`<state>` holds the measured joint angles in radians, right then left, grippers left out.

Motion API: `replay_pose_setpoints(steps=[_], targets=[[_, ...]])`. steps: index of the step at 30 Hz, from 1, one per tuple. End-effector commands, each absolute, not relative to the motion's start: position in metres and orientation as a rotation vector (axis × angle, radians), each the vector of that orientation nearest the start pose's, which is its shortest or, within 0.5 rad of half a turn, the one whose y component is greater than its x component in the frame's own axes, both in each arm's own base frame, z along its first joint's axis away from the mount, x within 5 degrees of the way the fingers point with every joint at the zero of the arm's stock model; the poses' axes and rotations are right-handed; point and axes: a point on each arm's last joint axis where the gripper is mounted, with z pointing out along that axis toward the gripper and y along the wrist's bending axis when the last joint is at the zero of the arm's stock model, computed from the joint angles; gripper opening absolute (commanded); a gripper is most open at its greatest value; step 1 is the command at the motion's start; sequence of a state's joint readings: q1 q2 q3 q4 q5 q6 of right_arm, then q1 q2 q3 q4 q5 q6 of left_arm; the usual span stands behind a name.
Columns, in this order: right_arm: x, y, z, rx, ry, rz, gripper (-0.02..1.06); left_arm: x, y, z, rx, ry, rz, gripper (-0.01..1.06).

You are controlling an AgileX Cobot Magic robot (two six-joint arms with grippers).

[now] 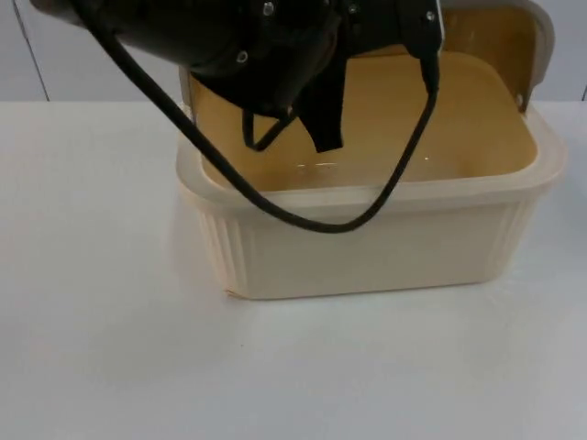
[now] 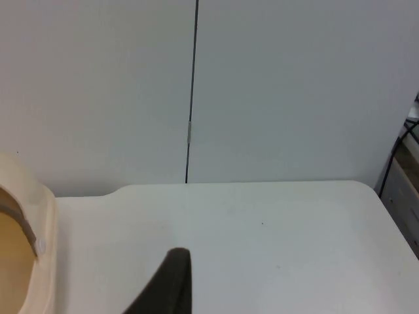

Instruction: Open the box lid with the left hand, place the block into the box with the right hand, then close the box lid with the left hand.

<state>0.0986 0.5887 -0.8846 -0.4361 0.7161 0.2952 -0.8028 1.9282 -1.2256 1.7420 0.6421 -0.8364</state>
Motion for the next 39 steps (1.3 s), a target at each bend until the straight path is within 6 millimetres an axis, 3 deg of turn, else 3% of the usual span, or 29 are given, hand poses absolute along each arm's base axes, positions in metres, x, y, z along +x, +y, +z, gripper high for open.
replay_pose_setpoints(steps=[1,5,7,11,14,15,17,21,22,24,28,29,32,36,38,39], targets=[[0.097,-0.015,0.404,0.056,1.833,-0.223,1.04,0.323,-0.268,0.218,1.256,1.586,0.724,0.0],[0.097,-0.015,0.404,0.056,1.833,-0.223,1.04,0.307,-0.275,0.218,1.199,1.712,0.601,0.0],[0.097,-0.015,0.404,0.06,1.833,-0.22,1.04,0.288,-0.279,0.218,1.221,1.777,0.475,0.0],[0.097,-0.015,0.404,0.062,1.833,-0.219,1.04,0.243,-0.281,0.226,1.338,1.726,0.194,0.0],[0.097,-0.015,0.404,0.067,1.833,-0.213,1.04,0.208,-0.262,0.251,1.291,1.71,-0.029,0.0],[0.097,-0.015,0.404,0.067,1.833,-0.213,1.04,0.208,-0.262,0.251,1.291,1.71,-0.029,0.0],[0.097,-0.015,0.404,0.08,1.832,-0.203,1.04,0.197,-0.242,0.274,1.193,1.7,-0.087,0.0],[0.097,-0.015,0.404,0.093,1.832,-0.188,1.04,0.201,-0.186,0.333,0.83,1.687,-0.161,0.0],[0.097,-0.015,0.404,0.093,1.832,-0.188,1.04,0.201,-0.186,0.333,0.83,1.687,-0.161,0.0],[0.097,-0.015,0.404,0.109,1.831,-0.175,1.04,0.209,-0.15,0.353,0.585,1.702,-0.183,0.0],[0.097,-0.015,0.404,0.12,1.83,-0.167,1.04,0.235,-0.081,0.36,0.101,1.775,-0.17,0.0],[0.097,-0.015,0.404,0.12,1.83,-0.167,1.04,0.235,-0.081,0.36,0.101,1.775,-0.17,0.0],[0.097,-0.015,0.404,0.12,1.83,-0.167,1.04,0.247,-0.044,0.356,-0.17,1.809,-0.193,0.0],[0.097,-0.015,0.404,0.12,1.83,-0.167,1.04,0.248,-0.042,0.354,-0.076,1.83,-0.156,0.0],[0.097,-0.015,0.404,0.12,1.83,-0.167,1.04,0.246,-0.045,0.349,-0.086,1.895,-0.144,0.0],[0.097,-0.015,0.404,0.12,1.83,-0.167,1.04,0.245,-0.048,0.344,-0.021,1.985,-0.056,0.0]])
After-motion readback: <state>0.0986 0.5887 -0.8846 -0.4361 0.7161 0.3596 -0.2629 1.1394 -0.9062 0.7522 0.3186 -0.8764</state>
